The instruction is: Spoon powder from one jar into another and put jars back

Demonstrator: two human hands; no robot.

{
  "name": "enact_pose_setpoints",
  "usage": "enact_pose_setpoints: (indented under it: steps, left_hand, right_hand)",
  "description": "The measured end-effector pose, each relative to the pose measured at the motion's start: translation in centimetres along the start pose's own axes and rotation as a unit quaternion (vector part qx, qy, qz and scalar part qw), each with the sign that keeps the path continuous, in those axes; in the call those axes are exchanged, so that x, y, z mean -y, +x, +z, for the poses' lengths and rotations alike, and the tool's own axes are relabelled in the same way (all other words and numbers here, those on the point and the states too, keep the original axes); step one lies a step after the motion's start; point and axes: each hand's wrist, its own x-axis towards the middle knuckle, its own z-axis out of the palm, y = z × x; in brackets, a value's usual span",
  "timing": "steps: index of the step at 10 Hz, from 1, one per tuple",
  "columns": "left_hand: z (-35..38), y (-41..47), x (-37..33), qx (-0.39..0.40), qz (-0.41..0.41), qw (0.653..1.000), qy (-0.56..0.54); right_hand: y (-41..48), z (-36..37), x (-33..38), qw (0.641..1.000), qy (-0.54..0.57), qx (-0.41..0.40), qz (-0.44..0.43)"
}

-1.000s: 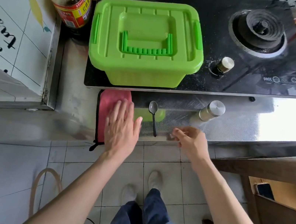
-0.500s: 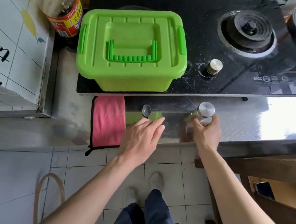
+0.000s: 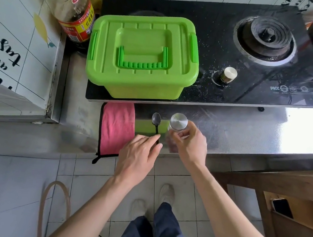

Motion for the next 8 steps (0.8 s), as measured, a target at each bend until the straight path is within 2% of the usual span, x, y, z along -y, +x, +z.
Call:
enact_pose_setpoints:
  steps: [3,6,8]
  left_hand:
    - [-1.0,-0.9,0.6,-0.011,-0.011,1.0,-0.007]
    - [-1.6,-1.8,0.8,-0.002,-0.011,1.0,-0.018]
    - [-3.2,-2.2,1.3,-0.015,-0.033,0.997,-0.073]
  right_hand:
    - [-0.1,0.4,-0.4,1.0,-0.007,0.027,0.007]
    - [-0.2,0.5,-0.1,0.996,0.009,0.089,-0.01]
    - [-1.4,-1.0,-0.3,1.0,0.01,0.019,-0.02]
